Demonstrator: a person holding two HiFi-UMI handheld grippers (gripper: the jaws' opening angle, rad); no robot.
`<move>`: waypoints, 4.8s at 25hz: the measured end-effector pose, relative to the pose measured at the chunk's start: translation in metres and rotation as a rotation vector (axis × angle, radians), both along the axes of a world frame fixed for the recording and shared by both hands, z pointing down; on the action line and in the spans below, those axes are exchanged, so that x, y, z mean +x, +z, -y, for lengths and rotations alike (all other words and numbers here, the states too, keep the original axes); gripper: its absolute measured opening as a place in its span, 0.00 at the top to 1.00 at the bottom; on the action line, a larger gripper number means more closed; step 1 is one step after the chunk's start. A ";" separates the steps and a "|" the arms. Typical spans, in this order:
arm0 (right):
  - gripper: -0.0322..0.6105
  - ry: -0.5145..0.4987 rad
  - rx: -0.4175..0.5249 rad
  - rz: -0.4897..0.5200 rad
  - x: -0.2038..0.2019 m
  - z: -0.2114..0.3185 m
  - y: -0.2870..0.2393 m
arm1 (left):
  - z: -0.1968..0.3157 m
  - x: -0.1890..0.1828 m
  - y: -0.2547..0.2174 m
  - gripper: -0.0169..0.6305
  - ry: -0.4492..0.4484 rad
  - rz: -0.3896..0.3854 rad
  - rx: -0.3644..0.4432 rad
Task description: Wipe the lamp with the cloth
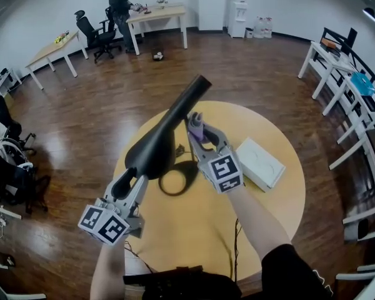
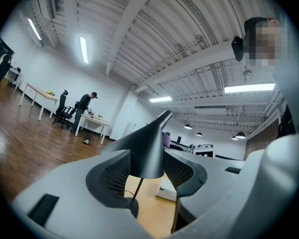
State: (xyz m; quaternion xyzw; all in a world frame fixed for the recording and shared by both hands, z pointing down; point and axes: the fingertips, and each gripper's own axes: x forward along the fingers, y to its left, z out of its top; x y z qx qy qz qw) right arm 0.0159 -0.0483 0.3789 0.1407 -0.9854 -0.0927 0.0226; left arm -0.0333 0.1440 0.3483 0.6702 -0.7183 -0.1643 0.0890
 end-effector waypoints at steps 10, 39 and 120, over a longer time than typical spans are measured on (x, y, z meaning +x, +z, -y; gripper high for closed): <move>0.80 0.023 -0.123 -0.106 0.008 0.008 0.101 | -0.009 0.008 -0.015 0.68 0.030 -0.006 0.067; 0.80 0.042 -0.483 -0.525 0.026 -0.005 0.292 | -0.012 0.009 -0.024 0.74 0.019 -0.047 0.074; 0.80 0.065 0.131 0.134 0.067 0.080 -0.117 | -0.003 -0.015 0.005 0.87 -0.064 -0.054 0.050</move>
